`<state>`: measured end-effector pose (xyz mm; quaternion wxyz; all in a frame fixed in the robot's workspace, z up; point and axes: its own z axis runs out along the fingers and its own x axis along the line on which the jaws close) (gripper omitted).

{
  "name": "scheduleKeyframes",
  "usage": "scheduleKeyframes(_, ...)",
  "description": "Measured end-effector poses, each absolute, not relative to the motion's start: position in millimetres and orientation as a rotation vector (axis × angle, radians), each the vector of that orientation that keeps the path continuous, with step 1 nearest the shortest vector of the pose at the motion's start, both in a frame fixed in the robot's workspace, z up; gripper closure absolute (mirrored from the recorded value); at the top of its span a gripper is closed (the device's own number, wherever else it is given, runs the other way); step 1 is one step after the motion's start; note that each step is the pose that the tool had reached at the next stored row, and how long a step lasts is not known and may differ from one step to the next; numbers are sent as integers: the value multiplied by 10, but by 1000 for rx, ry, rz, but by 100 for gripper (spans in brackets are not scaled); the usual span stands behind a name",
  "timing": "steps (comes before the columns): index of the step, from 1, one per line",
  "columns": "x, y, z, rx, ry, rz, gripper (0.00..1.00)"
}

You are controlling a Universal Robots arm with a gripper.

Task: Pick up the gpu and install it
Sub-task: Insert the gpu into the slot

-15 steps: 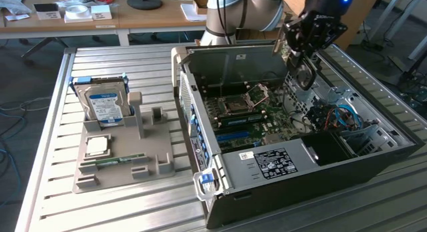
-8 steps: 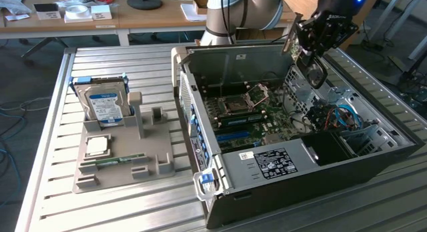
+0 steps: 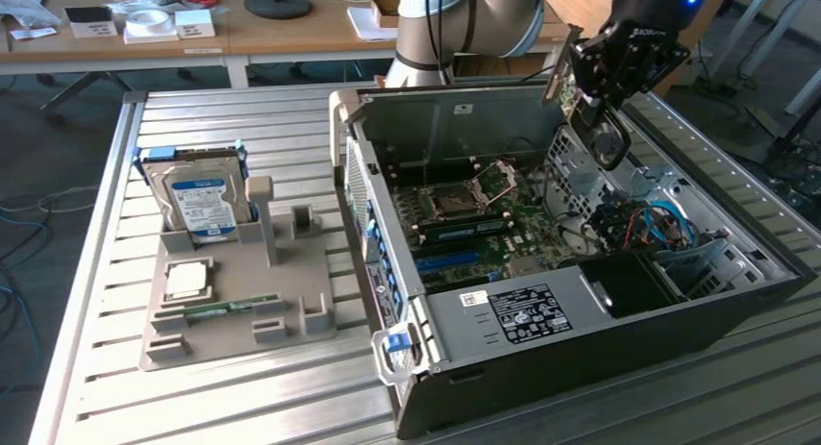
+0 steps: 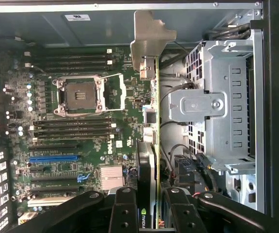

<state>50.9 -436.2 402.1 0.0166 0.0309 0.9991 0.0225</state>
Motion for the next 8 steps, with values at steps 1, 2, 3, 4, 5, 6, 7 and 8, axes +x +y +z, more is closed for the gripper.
scheduleKeyframes(1,509,-4362,4021,96,3106,70,73)
scheduleKeyframes(2,509,-4362,4021,96,3106,70,73)
scheduleKeyframes(3,509,-4362,4021,96,3106,70,73)
scheduleKeyframes(4,509,-4362,4021,96,3106,70,73)
scheduleKeyframes(5,509,-4362,4021,96,3106,70,73)
scheduleKeyframes(6,509,-4362,4021,96,3106,70,73)
scheduleKeyframes(7,509,-4362,4021,96,3106,70,73)
scheduleKeyframes(8,509,-4362,4021,93,3106,70,73)
